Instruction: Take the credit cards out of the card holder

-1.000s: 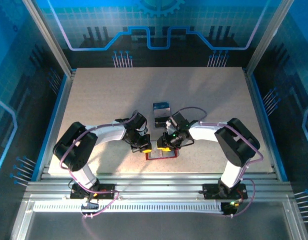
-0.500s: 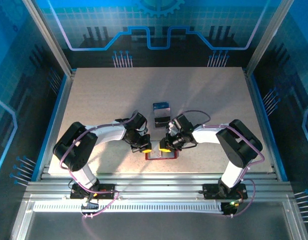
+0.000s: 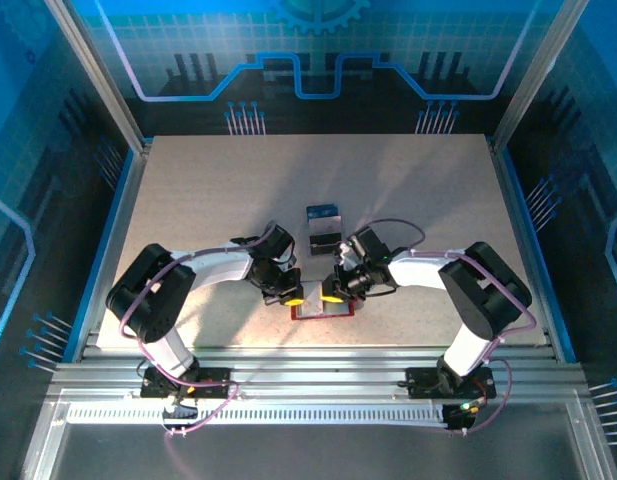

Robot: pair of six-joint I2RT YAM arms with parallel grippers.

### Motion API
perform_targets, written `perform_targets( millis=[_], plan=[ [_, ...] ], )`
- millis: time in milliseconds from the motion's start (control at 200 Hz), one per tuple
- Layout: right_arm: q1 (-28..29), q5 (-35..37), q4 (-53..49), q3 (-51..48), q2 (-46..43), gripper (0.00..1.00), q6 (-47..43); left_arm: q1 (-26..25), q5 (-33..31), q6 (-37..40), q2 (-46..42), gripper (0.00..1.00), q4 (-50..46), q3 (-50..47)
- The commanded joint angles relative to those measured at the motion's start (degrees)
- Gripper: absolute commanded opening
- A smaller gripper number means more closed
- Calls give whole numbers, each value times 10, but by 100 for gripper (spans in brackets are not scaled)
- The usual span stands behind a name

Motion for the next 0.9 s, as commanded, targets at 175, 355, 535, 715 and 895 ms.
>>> perform_targets(
  millis=[175, 355, 535, 715, 895],
  plan=[
    [-15, 2, -29, -3, -24, 10, -22, -3, -14, 12, 16, 0, -34, -14],
    [-9, -6, -30, 6, -4, 19, -27, -3, -14, 12, 19, 0, -34, -12],
    [-1, 0, -26, 15, 20, 26, -26, -3, -15, 13, 18, 0, -38, -11],
    [5, -3, -18, 18, 32, 23, -23, -3, -14, 14, 18, 0, -38, -13],
    [9, -18, 3, 15, 39, 22, -16, -3, -12, 13, 19, 0, -35, -15]
  ],
)
